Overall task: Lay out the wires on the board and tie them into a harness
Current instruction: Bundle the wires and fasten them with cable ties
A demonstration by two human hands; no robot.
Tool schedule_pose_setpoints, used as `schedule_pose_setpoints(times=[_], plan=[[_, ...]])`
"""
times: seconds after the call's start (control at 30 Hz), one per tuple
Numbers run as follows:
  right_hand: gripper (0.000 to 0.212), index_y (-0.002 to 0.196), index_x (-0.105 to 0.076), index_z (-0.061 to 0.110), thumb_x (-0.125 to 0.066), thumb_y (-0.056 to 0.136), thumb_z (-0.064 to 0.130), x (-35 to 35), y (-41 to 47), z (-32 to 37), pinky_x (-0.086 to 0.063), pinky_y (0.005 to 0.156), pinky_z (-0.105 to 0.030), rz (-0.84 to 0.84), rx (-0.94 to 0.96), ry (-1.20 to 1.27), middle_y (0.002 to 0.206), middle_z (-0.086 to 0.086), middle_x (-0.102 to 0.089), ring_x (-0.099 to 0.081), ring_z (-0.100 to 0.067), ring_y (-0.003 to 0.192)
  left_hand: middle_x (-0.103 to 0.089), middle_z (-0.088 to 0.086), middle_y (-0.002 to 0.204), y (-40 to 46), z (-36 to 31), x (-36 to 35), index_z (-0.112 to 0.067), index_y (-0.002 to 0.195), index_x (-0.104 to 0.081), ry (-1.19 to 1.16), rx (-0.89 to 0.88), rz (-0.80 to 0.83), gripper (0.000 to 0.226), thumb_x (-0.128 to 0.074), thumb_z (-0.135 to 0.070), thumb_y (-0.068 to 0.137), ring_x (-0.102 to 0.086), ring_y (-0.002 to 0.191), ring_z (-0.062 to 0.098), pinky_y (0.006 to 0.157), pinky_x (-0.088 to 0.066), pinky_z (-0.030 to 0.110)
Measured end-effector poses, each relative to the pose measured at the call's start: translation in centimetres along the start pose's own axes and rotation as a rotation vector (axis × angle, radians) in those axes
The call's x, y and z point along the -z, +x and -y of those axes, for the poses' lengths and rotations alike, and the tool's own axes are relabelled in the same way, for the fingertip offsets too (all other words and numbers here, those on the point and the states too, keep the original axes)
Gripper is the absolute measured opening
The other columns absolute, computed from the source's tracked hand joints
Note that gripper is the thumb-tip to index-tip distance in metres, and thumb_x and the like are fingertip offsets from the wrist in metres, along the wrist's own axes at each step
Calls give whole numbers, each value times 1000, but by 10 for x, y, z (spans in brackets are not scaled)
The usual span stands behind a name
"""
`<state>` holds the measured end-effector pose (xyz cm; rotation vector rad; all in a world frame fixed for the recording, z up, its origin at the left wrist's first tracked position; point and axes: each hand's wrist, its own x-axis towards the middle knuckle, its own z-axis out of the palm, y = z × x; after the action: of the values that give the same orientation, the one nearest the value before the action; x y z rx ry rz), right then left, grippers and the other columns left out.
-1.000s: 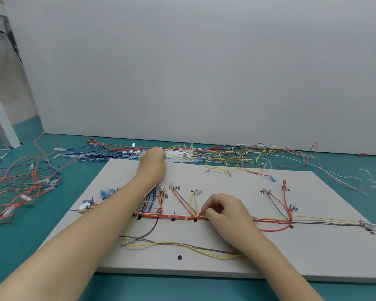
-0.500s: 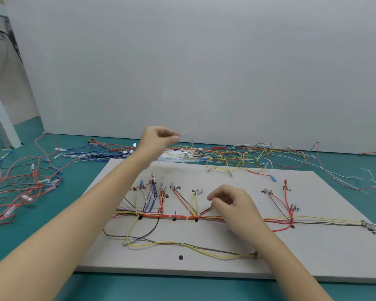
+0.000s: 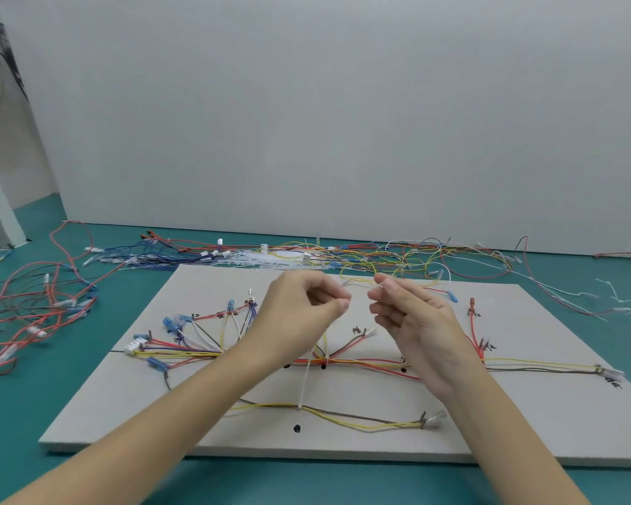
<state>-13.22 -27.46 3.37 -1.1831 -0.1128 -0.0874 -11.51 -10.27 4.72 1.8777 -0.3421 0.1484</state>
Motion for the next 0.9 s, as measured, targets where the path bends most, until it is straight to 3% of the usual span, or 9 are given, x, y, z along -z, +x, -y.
schedule_pose_setpoints(times=[0.1, 0.23, 0.5, 0.67, 0.83, 0.9], plan=[[21, 90, -78, 13, -70, 73, 25, 0, -1, 0, -49, 65, -19, 7, 10, -32, 84, -7, -72, -63, -13, 69, -70, -2, 71, -2, 6, 2, -13, 79, -75, -17, -27, -86, 12, -70, -3, 83, -61, 64, 4, 60, -46, 13], [27, 94, -77, 12, -73, 69, 23, -2, -2, -1, -51, 67, -19, 40, 12, -63, 91, -11, -73, -66, -15, 74, -71, -3, 71, -7, 10, 1, -14, 80, -75, -37, -48, -72, 13, -71, -2, 83, -62, 64, 1, 61, -47, 12], [23, 88, -77, 11, -72, 74, 27, -4, -2, -6, -51, 65, -20, -51, 2, -117, 86, -10, -73, -65, -16, 73, -71, -10, 70, -10, 15, 0, -25, 78, -75, 74, -110, -84, 15, -73, -11, 83, -60, 64, 0, 59, -43, 11], [17, 88, -76, 10, -67, 80, 22, -1, -1, -6, -52, 65, -21, -59, 3, -100, 86, -7, -72, -65, -15, 74, -75, -4, 79, -8, 17, 4, -20, 83, -77, -40, 12, 19, 7, -73, -14, 84, -70, 79, 13, 74, -54, 23], [19, 85, -76, 11, -72, 73, 25, 2, 0, -1, -53, 68, -22, -36, -5, -116, 84, -9, -72, -67, -16, 77, -75, -4, 73, -3, 15, 16, -15, 82, -77, -163, 56, 1, 6, -73, -10, 84, -67, 68, -1, 60, -46, 7], [24, 81, -77, 13, -76, 66, 32, 3, 0, 1, -53, 68, -22, 16, 1, -210, 82, -8, -73, -67, -15, 79, -75, -3, 74, 1, 15, 23, -18, 80, -77, -214, 107, -37, 3, -75, -18, 82, -65, 67, -1, 59, -46, 8]])
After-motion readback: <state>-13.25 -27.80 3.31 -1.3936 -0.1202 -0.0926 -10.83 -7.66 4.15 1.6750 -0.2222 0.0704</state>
